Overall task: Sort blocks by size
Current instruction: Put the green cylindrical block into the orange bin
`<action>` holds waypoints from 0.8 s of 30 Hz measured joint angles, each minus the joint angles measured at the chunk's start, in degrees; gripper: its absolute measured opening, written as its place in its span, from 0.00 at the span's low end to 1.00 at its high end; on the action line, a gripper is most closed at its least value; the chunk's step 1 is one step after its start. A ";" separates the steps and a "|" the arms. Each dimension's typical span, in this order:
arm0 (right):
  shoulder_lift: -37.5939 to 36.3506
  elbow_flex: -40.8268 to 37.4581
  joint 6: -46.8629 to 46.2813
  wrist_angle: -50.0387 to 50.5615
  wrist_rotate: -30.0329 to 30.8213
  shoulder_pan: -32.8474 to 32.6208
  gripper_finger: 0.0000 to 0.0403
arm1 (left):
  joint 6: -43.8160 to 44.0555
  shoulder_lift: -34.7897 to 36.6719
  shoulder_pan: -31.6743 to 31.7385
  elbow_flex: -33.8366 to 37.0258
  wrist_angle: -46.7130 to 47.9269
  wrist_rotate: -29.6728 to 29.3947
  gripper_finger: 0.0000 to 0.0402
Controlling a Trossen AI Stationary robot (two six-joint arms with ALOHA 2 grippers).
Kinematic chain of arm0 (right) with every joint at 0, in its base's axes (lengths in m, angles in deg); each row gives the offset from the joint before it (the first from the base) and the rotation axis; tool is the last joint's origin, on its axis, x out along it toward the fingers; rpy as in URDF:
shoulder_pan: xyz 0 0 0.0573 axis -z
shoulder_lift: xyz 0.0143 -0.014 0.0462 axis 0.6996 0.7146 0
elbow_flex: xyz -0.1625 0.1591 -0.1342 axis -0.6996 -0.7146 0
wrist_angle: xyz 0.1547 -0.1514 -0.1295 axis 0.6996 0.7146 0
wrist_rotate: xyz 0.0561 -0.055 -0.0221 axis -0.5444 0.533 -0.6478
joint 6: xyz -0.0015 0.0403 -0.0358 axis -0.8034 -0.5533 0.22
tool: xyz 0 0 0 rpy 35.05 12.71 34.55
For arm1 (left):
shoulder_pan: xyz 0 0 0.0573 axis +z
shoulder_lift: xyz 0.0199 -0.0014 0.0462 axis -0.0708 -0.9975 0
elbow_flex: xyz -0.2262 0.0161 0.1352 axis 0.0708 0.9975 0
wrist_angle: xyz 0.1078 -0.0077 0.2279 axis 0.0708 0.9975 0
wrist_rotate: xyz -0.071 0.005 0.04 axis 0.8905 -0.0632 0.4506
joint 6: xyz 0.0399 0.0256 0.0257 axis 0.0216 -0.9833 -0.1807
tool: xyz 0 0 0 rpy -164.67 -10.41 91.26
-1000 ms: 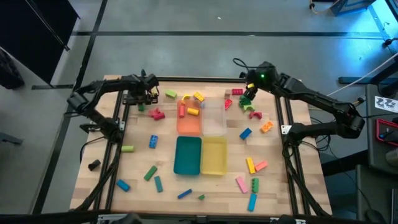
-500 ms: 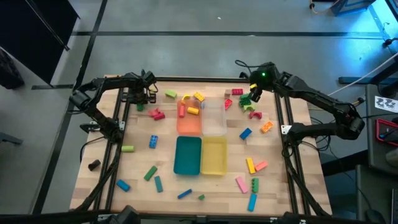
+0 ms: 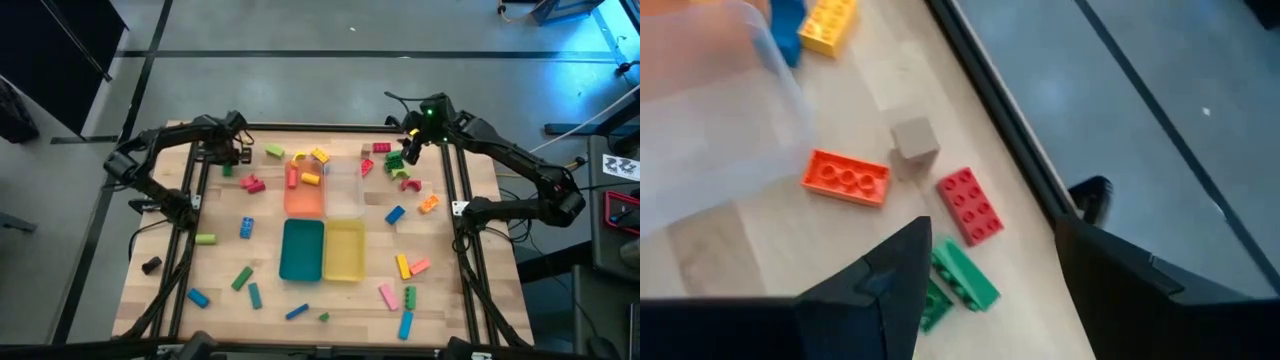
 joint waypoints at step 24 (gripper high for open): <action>18.72 0.01 10.64 -13.65 -11.43 -0.08 0.53 | 1.92 14.13 -21.38 0.00 -31.04 16.12 0.29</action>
